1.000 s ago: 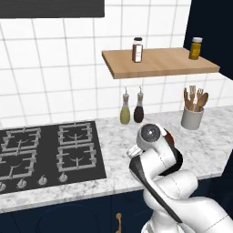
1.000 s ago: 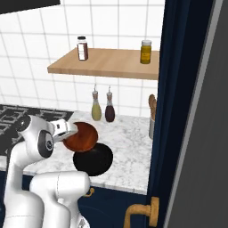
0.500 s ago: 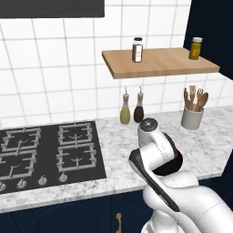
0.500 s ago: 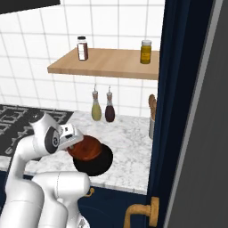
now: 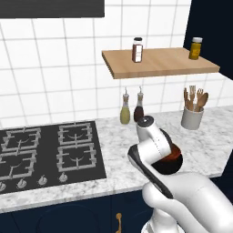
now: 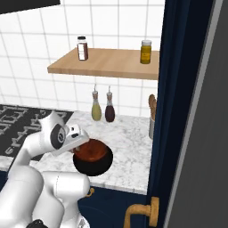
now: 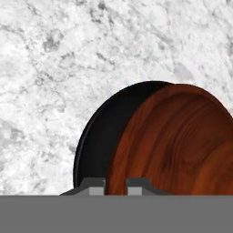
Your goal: Pick up the bowls on the counter and stack them on top of one another in the open cabinet. Place the smaller bowl on top of the larger bowl.
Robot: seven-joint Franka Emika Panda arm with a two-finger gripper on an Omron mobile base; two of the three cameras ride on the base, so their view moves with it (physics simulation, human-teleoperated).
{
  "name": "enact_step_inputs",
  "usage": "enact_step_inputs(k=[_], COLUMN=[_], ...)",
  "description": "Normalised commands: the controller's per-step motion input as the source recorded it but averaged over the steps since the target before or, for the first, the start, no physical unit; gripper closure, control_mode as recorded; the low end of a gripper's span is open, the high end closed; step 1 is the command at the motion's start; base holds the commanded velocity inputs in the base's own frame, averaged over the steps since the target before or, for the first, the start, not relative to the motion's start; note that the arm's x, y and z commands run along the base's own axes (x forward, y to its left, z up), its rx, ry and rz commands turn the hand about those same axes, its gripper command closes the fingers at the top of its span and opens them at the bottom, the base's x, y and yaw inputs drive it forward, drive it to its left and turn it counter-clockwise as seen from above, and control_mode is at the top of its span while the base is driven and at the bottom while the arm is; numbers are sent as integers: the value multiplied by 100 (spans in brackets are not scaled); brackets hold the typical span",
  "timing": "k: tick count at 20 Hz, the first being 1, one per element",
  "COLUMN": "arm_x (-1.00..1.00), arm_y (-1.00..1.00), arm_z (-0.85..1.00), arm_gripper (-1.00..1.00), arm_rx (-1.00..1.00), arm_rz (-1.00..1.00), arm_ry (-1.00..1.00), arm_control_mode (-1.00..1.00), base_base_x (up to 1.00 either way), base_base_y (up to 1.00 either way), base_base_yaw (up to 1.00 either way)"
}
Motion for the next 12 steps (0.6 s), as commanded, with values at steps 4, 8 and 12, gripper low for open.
enact_step_inputs(k=[4,8,12], arm_x=[0,0,-19], arm_y=[-25,-18,-17], arm_z=[-76,-82,-69], arm_gripper=[100,100,100], arm_rx=[-4,-1,0], arm_rz=[0,0,0], arm_ry=[-11,-16,-20], arm_control_mode=[-100,-100,-100], base_base_x=[0,0,0], base_base_y=[0,0,0], base_base_yaw=[0,0,0])
